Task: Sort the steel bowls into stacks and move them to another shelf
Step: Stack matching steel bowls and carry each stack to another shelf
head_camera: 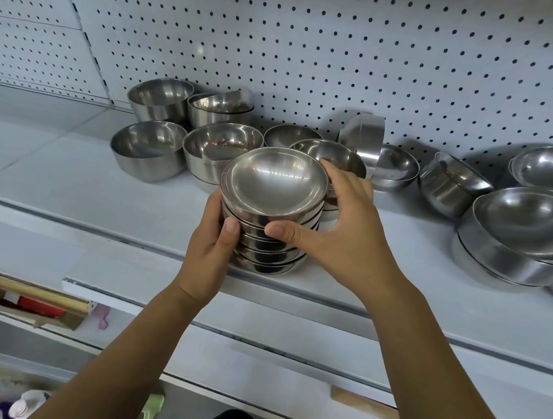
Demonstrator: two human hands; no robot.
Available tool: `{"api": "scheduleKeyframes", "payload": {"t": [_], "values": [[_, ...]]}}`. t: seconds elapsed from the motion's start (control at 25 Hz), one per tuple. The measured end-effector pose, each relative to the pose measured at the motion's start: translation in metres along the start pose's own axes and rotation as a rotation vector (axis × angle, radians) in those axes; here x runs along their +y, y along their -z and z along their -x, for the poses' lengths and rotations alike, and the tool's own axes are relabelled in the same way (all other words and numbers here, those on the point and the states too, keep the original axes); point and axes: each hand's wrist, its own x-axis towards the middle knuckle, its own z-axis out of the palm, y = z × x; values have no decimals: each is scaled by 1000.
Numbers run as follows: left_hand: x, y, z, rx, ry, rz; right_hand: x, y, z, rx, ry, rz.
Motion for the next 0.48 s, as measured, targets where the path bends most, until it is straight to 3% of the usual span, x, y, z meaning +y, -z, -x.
{"api": "scheduleKeyframes", "payload": {"t": [0.36, 0.48], "values": [[9, 11, -3, -98, 25, 28, 19, -14, 23, 115, -78, -151], [15, 31, -10, -182, 58, 5, 37, -20, 47, 144, -190, -167]]}}
